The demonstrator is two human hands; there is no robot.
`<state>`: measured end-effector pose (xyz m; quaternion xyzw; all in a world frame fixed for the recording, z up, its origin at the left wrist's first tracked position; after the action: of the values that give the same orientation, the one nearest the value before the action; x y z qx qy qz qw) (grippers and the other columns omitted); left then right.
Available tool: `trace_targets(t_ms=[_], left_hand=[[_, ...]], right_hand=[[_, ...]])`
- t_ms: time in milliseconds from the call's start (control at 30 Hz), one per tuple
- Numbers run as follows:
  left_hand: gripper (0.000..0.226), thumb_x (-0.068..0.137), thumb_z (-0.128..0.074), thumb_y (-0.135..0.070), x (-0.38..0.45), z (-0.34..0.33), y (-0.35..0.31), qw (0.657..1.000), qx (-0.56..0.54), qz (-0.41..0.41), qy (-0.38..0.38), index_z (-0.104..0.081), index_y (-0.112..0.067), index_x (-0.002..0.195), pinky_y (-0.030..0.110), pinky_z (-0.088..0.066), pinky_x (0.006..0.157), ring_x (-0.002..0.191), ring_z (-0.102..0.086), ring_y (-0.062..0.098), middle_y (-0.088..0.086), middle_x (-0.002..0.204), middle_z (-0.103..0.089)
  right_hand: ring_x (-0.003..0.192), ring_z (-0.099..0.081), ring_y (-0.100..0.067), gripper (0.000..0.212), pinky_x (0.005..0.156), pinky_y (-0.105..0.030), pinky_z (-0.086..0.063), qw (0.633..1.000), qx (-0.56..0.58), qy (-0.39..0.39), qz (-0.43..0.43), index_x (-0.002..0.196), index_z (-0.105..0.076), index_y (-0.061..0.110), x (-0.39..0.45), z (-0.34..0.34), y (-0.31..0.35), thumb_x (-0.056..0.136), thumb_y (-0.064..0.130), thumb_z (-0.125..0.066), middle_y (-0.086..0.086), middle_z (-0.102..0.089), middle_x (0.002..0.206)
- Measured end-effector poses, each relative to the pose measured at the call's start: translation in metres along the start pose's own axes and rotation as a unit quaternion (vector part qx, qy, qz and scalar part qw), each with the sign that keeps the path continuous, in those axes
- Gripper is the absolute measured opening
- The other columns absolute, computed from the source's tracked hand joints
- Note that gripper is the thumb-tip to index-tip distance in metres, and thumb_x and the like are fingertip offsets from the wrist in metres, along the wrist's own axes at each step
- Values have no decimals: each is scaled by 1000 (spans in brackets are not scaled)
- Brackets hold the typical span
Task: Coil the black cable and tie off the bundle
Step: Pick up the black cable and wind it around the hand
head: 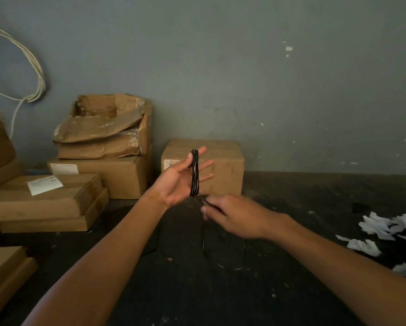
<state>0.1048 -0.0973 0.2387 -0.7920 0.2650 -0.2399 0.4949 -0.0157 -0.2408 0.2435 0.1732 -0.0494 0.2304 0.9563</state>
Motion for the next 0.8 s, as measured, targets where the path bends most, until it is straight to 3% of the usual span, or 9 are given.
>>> trace_targets(t_ms=[133,200,300,400,467,667,800], left_hand=[[41,100,-36,-37,-8,3,11,998,16,47,37,-53,-31,138,61,-39,103,128,-53,34,10,144,-53],[40,98,-40,-37,-11,0,13,995,47,63,58,-57,-31,134,65,-37,102,128,-53,33,8,140,-57],[37,92,-48,-35,-13,-7,15,989,100,95,49,-64,-26,124,71,-29,106,132,-48,33,10,139,-57],[44,90,-50,-34,-16,-6,19,984,109,137,43,-57,-21,131,73,-24,107,134,-46,36,12,141,-55],[47,92,-49,-33,-19,-8,20,981,100,155,67,-52,-23,138,73,-26,107,134,-45,37,12,143,-54],[47,93,-49,-37,-31,-7,16,961,118,192,163,-51,-30,140,72,-27,107,136,-43,39,12,149,-47],[52,95,-51,-35,-37,-8,13,950,67,191,237,-44,-25,145,73,-23,108,139,-36,43,17,153,-39]], right_hand=[[63,-53,0,20,58,-19,-37,994,-101,-29,-22,104,-66,25,3,40,-9,100,36,-50,12,-58,77],[57,-46,4,18,55,-21,-32,990,-135,-42,-20,101,-68,24,8,54,-12,97,38,-56,17,-56,73],[66,-54,-5,16,60,-27,-37,983,-173,-63,-18,94,-68,29,16,69,-13,90,44,-64,15,-66,85],[76,-54,-13,21,64,-29,-34,976,-200,-77,-20,88,-67,29,22,82,-14,83,49,-69,15,-53,71],[78,-54,-13,24,64,-30,-34,972,-220,-83,-17,87,-66,30,24,85,-17,81,53,-69,14,-53,72],[69,-51,-11,21,56,-27,-31,980,-171,-104,-8,91,-68,27,25,87,-36,87,47,-65,12,-57,68],[62,-50,1,17,58,-29,-37,989,-84,-118,7,91,-71,23,26,81,-51,92,37,-62,16,-58,69]])
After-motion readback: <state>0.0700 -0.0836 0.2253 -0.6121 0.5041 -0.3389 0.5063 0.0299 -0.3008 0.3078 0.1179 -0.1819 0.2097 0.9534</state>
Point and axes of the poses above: each hand's wrist, its own x-axis towards the middle knuckle, its own z-axis out of the back of the hand, y = z × x, the point moved 1 cm from there along x, towards the middle knuckle
